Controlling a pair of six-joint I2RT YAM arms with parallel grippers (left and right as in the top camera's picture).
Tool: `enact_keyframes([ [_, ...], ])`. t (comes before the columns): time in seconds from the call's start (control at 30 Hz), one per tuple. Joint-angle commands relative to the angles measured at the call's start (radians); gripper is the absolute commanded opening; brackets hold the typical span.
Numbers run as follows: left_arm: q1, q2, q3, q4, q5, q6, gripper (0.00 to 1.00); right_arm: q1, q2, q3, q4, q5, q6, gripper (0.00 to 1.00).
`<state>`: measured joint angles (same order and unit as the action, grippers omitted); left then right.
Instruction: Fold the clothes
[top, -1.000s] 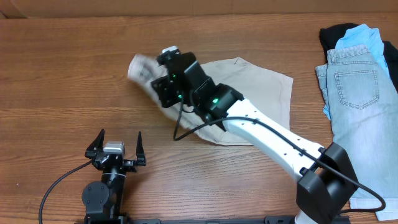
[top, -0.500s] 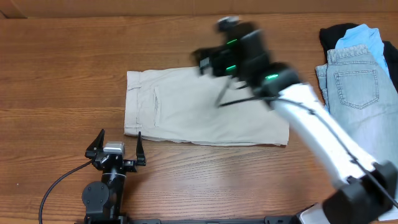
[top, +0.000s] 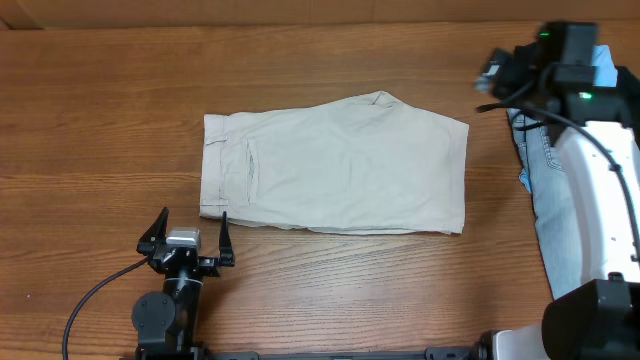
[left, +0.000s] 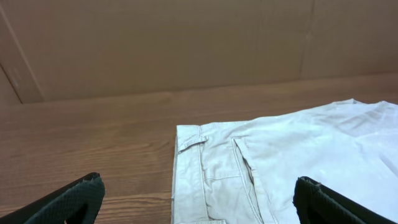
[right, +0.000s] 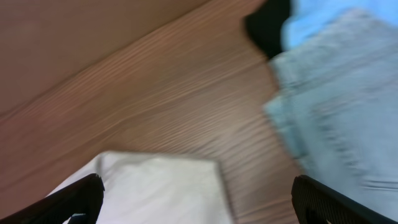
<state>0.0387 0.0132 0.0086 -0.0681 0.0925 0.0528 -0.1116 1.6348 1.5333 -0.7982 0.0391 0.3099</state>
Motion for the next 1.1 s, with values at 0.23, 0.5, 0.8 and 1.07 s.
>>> enact_keyframes([
  [0.23, -0.006, -0.004, -0.004, -0.002, -0.007, -0.016, 1.0, -0.103, 0.006, 0.019, 0.003, 0.038, -0.002, 1.0],
  [0.5, -0.007, -0.004, -0.004, 0.043, 0.257, -0.176, 1.0, -0.103, 0.006, 0.019, 0.003, 0.038, -0.002, 1.0],
  [0.8, -0.006, -0.004, -0.003, 0.414, 0.454, -0.271, 1.0, -0.103, 0.006, 0.019, 0.003, 0.038, -0.002, 1.0],
  [1.07, -0.006, 0.068, 0.147, 0.298, 0.305, -0.219, 1.0, -0.103, 0.006, 0.019, 0.002, 0.038, -0.002, 1.0],
])
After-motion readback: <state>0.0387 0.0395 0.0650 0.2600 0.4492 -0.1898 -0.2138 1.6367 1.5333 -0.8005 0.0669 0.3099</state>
